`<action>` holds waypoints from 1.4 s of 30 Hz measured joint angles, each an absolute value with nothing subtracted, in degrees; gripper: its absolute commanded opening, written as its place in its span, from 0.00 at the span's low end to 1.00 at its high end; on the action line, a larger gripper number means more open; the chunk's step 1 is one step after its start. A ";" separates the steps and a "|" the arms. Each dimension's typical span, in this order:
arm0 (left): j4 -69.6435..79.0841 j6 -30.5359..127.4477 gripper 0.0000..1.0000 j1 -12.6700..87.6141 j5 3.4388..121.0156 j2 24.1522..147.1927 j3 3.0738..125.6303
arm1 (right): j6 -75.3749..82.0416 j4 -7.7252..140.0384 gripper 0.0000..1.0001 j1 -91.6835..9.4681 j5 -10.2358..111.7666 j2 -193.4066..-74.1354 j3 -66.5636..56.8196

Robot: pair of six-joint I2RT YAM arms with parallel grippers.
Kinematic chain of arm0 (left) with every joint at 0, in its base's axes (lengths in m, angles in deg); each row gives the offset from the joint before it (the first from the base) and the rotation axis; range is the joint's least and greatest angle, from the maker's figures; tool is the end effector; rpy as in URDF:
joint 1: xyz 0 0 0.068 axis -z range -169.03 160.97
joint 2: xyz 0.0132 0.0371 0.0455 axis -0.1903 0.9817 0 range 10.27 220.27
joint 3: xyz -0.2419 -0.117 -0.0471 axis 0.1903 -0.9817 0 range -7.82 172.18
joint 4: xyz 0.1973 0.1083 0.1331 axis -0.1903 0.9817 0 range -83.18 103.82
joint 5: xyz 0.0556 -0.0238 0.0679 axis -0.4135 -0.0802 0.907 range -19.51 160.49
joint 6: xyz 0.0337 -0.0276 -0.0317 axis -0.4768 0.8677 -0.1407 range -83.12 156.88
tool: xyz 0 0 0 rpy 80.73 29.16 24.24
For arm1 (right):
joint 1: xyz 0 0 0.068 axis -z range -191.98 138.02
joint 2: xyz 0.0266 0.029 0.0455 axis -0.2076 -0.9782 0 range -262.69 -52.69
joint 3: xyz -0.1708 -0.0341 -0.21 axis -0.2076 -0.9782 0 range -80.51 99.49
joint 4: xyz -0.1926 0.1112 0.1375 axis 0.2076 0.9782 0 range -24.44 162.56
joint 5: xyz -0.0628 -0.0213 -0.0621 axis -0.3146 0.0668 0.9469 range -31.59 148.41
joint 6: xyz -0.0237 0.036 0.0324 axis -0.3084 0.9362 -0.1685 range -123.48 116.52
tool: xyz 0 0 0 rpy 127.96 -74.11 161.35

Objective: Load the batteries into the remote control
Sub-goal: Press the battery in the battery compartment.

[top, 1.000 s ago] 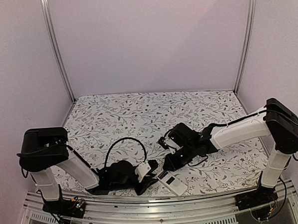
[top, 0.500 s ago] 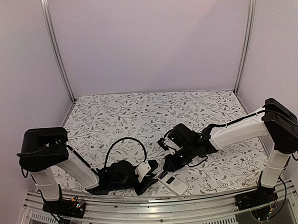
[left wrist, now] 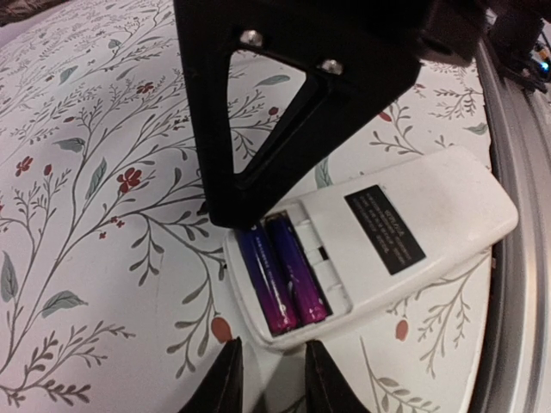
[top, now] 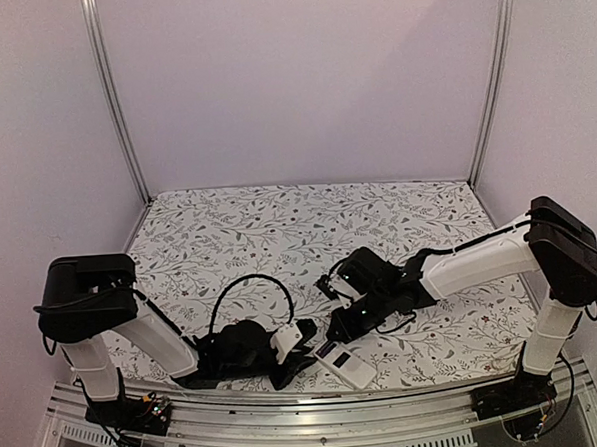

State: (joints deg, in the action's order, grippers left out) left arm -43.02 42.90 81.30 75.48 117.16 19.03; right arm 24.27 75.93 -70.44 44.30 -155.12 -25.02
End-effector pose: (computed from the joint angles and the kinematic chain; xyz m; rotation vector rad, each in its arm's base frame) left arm 0.1014 -0.2746 0.0801 1.1119 1.8712 -0.6988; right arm 0.1738 0.2998 0.1420 -0.8325 2.6517 0.8075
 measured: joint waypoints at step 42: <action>-43.00 42.90 0.24 81.30 76.40 117.16 19.03 | 21.99 81.13 0.14 -69.72 43.73 -155.71 -21.20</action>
State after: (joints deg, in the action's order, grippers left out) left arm -43.00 42.90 81.30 76.40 117.16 19.03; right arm 21.99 81.13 -69.72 43.73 -155.71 -21.20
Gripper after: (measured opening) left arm 0.243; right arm 0.161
